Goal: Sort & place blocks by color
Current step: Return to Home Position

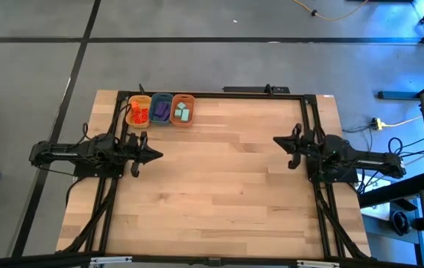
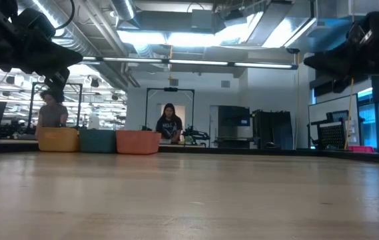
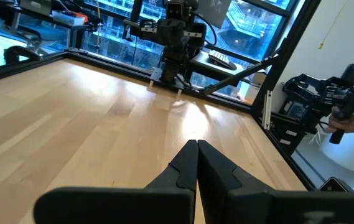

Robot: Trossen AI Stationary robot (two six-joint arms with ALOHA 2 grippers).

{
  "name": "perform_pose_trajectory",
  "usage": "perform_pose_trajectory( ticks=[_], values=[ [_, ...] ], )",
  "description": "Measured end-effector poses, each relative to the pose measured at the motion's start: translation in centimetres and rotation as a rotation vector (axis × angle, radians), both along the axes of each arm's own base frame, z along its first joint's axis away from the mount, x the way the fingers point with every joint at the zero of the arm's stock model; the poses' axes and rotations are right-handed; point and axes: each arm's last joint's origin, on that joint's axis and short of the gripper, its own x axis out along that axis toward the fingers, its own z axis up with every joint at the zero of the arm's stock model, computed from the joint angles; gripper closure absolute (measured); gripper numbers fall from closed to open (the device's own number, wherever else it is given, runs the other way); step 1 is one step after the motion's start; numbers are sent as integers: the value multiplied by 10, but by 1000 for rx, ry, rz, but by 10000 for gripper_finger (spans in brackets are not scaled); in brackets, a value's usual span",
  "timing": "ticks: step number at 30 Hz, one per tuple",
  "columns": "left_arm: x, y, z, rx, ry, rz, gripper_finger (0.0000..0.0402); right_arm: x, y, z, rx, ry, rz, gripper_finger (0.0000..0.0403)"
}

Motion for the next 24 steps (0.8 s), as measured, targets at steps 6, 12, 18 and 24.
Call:
perform_pose_trajectory(
  ticks=[6,12,18,24],
  values=[
    [0,0,0,0,0,0,401,0,-1,-2,-13,25,-37,396],
    [0,0,0,0,-1,0,401,0,-1,-2,-15,26,-37,381],
    [0,0,0,0,-1,0,401,0,-1,-2,-16,26,-28,383],
    [0,0,0,0,-1,0,401,1,4,-4,-22,44,103,383]
  ],
)
